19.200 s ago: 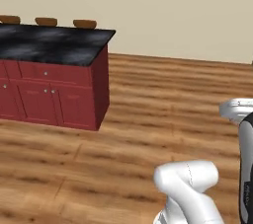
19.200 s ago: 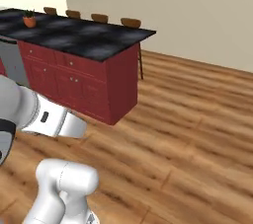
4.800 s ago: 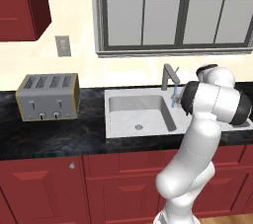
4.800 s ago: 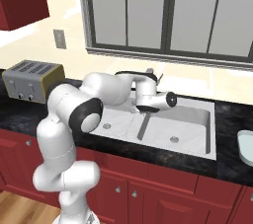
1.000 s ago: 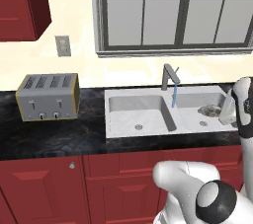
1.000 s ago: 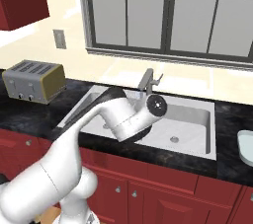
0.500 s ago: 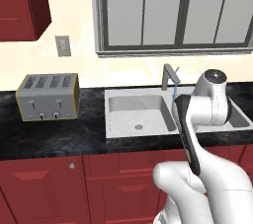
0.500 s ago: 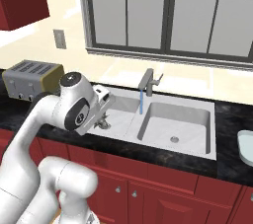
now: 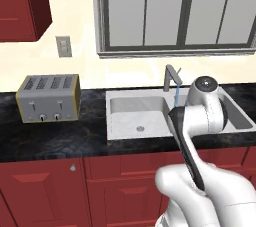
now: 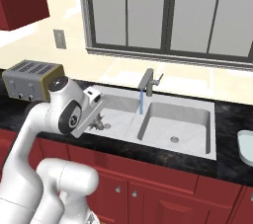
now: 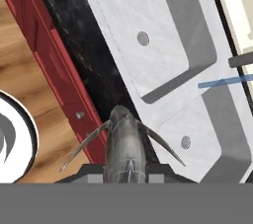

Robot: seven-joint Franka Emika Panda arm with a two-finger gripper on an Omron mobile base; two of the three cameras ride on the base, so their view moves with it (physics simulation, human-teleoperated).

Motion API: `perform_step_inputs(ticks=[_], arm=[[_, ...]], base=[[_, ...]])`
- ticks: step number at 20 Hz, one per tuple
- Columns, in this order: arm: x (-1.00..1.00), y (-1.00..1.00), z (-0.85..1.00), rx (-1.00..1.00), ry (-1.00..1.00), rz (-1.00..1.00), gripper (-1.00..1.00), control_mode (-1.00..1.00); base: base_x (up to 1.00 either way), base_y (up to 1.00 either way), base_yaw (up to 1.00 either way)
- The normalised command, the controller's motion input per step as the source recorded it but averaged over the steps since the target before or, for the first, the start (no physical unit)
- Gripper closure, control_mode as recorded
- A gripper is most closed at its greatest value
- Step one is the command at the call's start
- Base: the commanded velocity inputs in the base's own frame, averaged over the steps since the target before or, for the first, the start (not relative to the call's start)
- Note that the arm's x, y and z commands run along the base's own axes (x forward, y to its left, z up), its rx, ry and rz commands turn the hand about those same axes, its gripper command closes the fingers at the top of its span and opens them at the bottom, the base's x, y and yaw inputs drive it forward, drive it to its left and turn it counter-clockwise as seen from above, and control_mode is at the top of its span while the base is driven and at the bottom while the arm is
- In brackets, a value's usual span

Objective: Take the fish out of the fridge, briefly rinse it in the sink, and place it on the tray next to the sink.

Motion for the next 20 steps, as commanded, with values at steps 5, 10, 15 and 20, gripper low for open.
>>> perform_step_inputs(ticks=[5, 10, 15, 20], arm=[[-0.01, 0.06, 0.09, -0.03, 0.0, 0.0, 1.0, -1.0], [-0.09, 0.0, 0.21, 0.0, -0.02, 0.0, 1.0, -1.0], [-0.03, 0.0, 0.04, 0.0, 0.0, 0.0, 1.0, -1.0], [0.0, -0.01, 0.0, 0.0, 0.0, 0.0, 1.0, -1.0]], base=[[0.0, 0.0, 0.0], [0.0, 0.0, 0.0], [0.0, 0.0, 0.0], [0.0, 0.0, 0.0]])
